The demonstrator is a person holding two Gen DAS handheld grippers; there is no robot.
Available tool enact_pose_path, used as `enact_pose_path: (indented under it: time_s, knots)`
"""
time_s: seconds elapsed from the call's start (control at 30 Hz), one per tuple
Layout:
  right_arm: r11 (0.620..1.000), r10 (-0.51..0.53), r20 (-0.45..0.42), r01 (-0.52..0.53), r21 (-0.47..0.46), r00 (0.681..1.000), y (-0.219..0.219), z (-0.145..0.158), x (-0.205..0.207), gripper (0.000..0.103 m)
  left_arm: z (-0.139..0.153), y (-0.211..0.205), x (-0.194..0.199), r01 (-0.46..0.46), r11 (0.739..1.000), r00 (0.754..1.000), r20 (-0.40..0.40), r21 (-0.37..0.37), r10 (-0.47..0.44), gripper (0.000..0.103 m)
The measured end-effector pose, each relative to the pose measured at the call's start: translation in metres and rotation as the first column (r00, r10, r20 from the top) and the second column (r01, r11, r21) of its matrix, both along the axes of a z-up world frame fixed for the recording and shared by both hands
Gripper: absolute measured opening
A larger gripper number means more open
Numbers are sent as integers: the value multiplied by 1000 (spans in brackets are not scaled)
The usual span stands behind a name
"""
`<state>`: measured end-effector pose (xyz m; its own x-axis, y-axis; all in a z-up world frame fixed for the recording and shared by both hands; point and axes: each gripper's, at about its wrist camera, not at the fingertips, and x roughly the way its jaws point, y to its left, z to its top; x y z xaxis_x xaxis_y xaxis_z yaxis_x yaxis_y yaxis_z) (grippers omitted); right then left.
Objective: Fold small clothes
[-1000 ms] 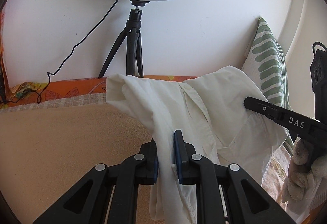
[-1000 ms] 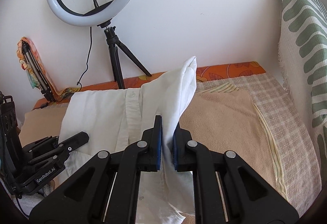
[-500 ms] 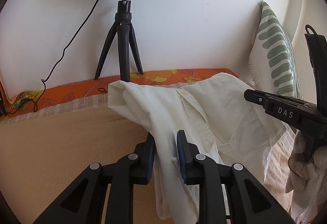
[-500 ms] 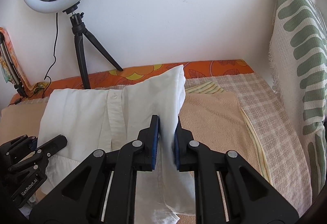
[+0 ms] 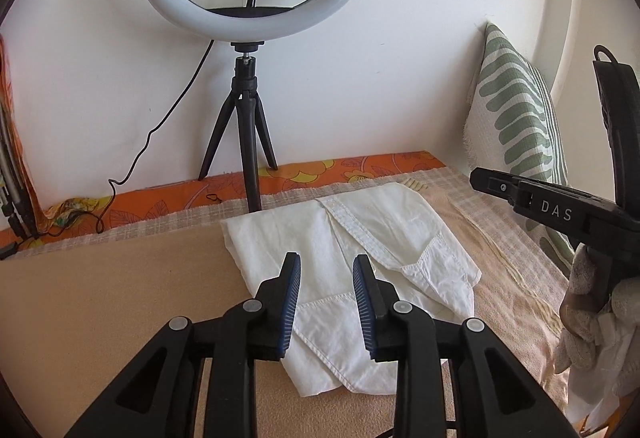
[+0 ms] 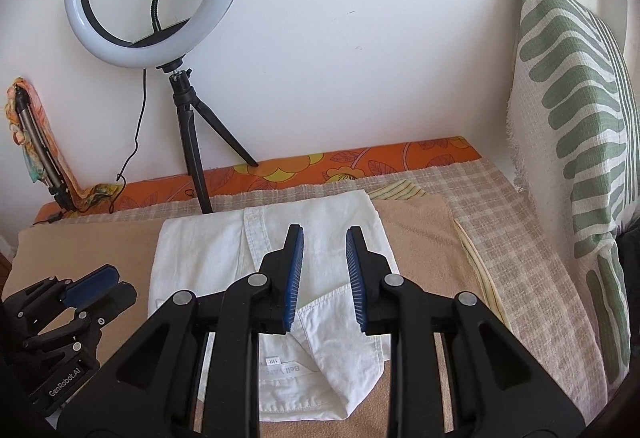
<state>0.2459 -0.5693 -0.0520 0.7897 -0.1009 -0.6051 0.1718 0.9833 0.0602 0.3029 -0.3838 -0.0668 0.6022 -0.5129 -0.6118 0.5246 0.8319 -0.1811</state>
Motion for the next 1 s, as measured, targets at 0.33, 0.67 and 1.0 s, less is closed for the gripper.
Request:
enact_pose_path:
  time_s: [0.33,0.67,1.0]
  knots:
    - [1000,0,50,1,-20,999,35,46,-68,24,55,36,-65,7,999,999,54,-32,-5,28]
    - [1000,5,97,-4,-5,995,76,71,-150,24,83,71,-142,49,998,995,94,-41,-45,34]
    - [999,-37,100,36,14,994,122,48,-219,49,75,119,-209,64,997,992,112,-41,-59,63]
